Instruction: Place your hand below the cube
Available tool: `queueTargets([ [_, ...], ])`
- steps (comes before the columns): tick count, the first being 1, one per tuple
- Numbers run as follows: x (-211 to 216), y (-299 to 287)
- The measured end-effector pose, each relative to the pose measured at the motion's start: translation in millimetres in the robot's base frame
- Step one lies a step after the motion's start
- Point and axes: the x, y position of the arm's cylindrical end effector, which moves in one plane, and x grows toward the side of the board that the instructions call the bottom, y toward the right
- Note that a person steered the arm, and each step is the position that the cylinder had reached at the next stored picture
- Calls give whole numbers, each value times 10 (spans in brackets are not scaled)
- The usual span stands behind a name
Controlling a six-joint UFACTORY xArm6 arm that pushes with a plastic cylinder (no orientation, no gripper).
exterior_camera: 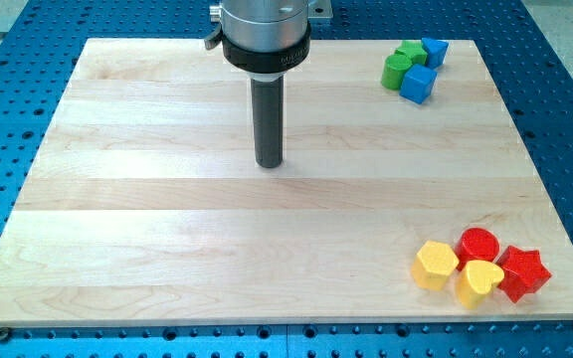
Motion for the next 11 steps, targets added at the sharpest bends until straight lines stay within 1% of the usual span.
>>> queueTargets([
  [4,-8,36],
  [6,-8,329],
  [9,51,527],
  [10,51,1375],
  [11,4,1811],
])
